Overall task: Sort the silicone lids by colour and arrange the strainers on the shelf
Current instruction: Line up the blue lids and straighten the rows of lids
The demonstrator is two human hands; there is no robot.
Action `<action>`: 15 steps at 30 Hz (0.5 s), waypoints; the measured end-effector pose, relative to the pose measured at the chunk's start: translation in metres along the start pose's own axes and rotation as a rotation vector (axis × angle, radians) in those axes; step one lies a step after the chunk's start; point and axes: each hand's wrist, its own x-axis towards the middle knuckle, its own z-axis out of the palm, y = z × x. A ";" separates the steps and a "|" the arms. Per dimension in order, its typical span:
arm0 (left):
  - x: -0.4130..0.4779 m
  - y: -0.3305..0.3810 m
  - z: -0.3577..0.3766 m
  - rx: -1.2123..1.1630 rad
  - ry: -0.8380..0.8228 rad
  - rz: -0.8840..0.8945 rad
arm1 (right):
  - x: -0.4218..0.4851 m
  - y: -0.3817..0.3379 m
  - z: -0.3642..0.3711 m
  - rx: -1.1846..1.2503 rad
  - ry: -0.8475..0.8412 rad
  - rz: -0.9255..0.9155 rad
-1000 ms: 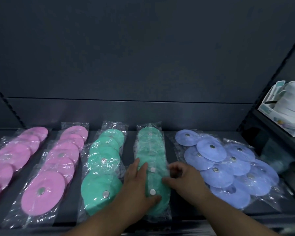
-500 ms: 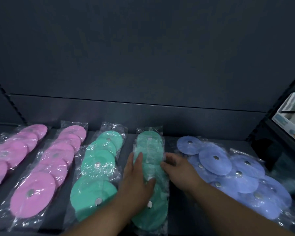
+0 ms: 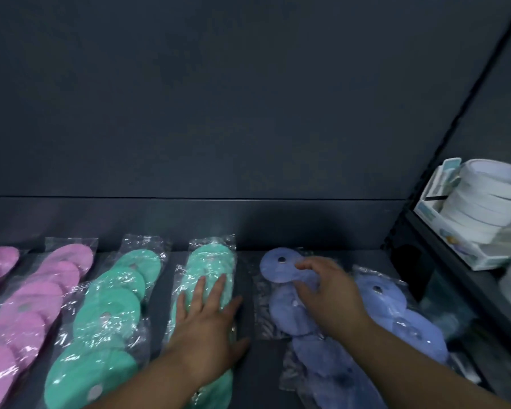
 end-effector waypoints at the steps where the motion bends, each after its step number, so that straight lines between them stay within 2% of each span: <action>1: 0.003 -0.001 0.003 -0.011 -0.086 -0.037 | 0.001 0.011 -0.008 -0.041 0.020 0.014; 3: 0.008 -0.005 0.008 0.007 -0.140 -0.073 | 0.003 0.031 -0.024 -0.175 -0.010 0.114; 4: 0.008 -0.006 0.010 0.017 -0.114 -0.068 | 0.004 0.040 -0.030 -0.261 -0.063 0.184; 6: 0.007 -0.006 0.007 0.092 -0.133 -0.041 | 0.002 0.056 -0.043 -0.400 -0.232 0.349; 7: 0.007 -0.009 0.010 0.099 -0.173 -0.061 | 0.000 0.063 -0.048 -0.410 -0.314 0.421; 8: 0.009 -0.011 0.014 0.114 -0.146 -0.069 | -0.003 0.067 -0.052 -0.386 -0.378 0.474; 10: 0.013 -0.002 0.013 0.159 -0.112 -0.110 | -0.011 0.067 -0.050 -0.321 -0.437 0.515; 15: 0.032 0.046 0.000 -0.067 0.132 -0.048 | -0.020 0.062 -0.026 -0.346 -0.358 0.439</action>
